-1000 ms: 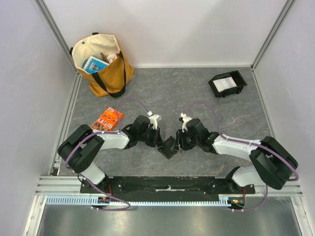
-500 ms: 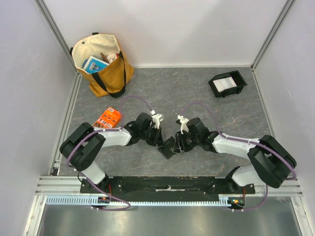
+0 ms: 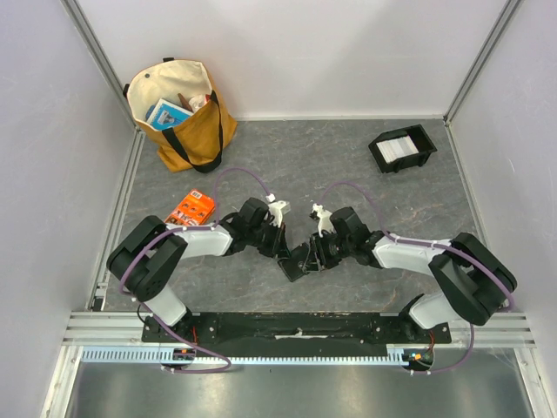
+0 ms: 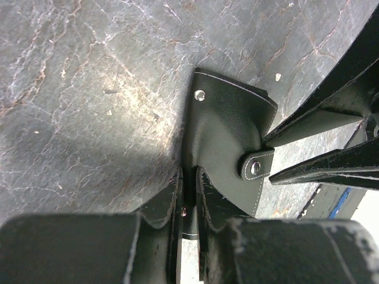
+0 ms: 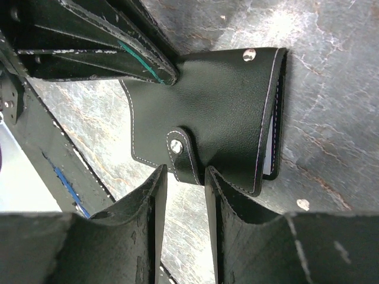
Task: Put the credit cards into the card holder
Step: Open the card holder at the center of the board.
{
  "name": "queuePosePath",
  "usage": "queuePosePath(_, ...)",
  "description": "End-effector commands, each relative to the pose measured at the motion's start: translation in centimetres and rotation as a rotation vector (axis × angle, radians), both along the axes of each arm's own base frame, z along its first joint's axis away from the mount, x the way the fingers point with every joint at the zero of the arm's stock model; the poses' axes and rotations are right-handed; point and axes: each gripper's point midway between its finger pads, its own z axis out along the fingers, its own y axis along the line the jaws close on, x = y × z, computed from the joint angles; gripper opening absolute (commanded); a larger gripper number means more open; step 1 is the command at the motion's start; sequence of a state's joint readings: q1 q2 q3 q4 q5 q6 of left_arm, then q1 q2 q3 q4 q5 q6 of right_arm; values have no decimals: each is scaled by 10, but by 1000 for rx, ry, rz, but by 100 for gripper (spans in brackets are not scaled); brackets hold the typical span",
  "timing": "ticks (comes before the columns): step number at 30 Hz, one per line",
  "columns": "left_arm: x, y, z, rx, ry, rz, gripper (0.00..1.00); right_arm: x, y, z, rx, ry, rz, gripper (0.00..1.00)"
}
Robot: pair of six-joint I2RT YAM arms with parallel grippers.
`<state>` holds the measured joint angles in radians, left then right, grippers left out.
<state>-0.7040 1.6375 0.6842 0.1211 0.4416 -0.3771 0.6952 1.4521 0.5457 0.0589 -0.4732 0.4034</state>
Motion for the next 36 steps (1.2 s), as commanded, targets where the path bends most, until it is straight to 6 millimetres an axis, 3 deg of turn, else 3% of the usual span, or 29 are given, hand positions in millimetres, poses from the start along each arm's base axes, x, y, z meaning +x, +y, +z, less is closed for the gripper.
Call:
queuePosePath(1,-19,-2,-15,25,51,-78,2,-8,23,2,87,5,73,38)
queuePosePath(8,-17,-2,-15,24,49,-73,2,-14,29,15,143,-23,127,34)
queuePosePath(12,-19,-2,-15,22,53,-76,2,-9,32,22,163,-50,108,30)
queuePosePath(16,-20,0,-17,25,58,-75,2,-1,34,22,160,-60,75,33)
queuePosePath(27,-22,0,-14,3,60,-59,2,2,29,-8,84,7,22,34)
queuePosePath(36,-20,5,-23,29,81,8,2,0,30,-15,85,-10,35,0)
